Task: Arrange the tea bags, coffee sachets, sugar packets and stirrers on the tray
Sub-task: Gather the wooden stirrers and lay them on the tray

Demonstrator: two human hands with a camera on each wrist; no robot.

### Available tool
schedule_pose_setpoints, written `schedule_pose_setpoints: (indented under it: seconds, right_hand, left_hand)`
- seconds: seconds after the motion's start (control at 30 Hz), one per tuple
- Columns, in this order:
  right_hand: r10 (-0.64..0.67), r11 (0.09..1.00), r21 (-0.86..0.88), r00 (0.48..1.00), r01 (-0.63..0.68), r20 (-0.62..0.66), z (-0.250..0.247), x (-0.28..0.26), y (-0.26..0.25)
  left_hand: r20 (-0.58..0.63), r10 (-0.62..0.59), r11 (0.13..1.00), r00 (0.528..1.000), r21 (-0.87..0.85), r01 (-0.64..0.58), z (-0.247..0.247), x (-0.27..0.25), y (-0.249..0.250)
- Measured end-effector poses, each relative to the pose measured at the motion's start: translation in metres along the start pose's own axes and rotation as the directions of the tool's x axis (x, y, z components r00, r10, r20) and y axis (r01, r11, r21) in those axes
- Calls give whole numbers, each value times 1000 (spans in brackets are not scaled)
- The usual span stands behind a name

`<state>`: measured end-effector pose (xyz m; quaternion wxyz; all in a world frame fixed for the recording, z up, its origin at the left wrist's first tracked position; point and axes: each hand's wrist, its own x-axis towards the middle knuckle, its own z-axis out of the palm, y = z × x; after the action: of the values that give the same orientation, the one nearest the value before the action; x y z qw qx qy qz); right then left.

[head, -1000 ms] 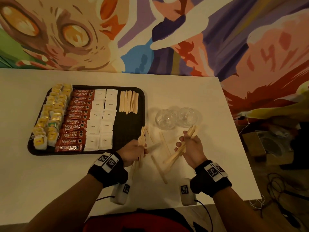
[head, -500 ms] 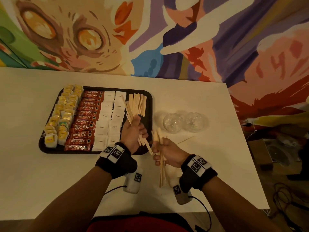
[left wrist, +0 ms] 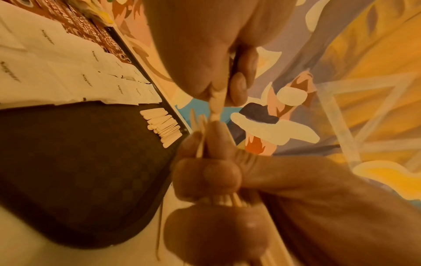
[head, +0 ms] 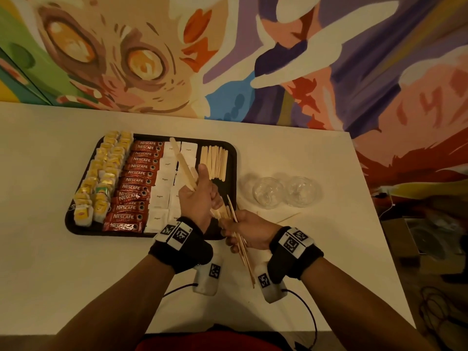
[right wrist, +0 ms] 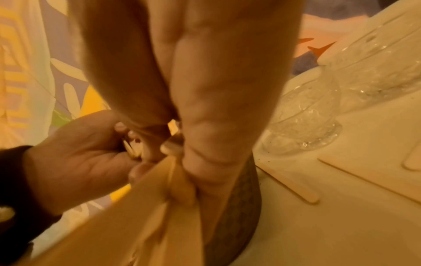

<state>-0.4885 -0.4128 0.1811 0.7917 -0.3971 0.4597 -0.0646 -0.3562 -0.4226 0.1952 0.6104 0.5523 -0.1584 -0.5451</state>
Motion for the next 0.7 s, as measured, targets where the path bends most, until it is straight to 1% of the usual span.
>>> schedule_pose_setpoints:
  seconds: [0.07, 0.17, 0.23, 0.3, 0.37, 0.43, 0.47, 0.5, 0.53, 0.57, 0.6, 0.63, 0.67, 0.7]
  right_hand:
    - [-17, 1000, -3, 1000, 17, -20, 0, 2, -3]
    - [-52, 998, 34, 998, 53, -31, -2, 3, -6]
    - [-70, 996, 44, 997, 72, -32, -4, 5, -5]
    - [-84, 995, 42, 996, 86, -41, -6, 5, -1]
    - [-101, 994, 28, 992, 103, -70, -10, 2, 7]
    - [-93, 995, 13, 986, 95, -136, -16, -4, 16]
    - [-82, 996, 4, 981, 84, -177, -21, -8, 22]
    - [-76, 997, -8, 973, 76, -216, -27, -13, 27]
    - [-75, 997, -21, 965, 72, -253, -34, -19, 33]
    - [-78, 997, -41, 953, 69, -292, -41, -24, 39]
    - [-85, 995, -73, 939, 64, -334, -48, -30, 43]
    - [-103, 990, -129, 918, 57, -383, -55, -35, 47]
    - [-138, 976, -212, 892, 48, -431, -62, -40, 51]
    - [-198, 944, -327, 857, 36, -476, -69, -43, 54]
  left_hand:
    - [75, -8, 1000, 997, 10, 7, -2, 0, -2]
    - [142, -53, 998, 989, -31, 58, -4, 2, -3]
    - [169, -106, 992, 980, -48, 115, -4, 3, -3]
    - [164, -151, 987, 975, -30, 158, -2, 2, -2]
    - [126, -176, 984, 976, 5, 177, -1, 3, -3]
    - [94, -219, 976, 971, 31, 217, -1, 5, -5]
    - [100, -247, 968, 964, 64, 242, -2, 7, -6]
    - [119, -272, 958, 955, 131, 257, -3, 8, -8]
    - [152, -293, 937, 944, 240, 252, -4, 7, -9]
    - [194, -303, 895, 933, 393, 209, -4, 6, -12]
    - [244, -304, 818, 921, 562, 121, -3, 4, -16]
    - [292, -296, 703, 909, 711, 0, -2, 3, -21]
    - [343, -287, 571, 895, 811, -128, -1, 2, -26]
    - [388, -290, 449, 875, 862, -233, 1, 2, -32]
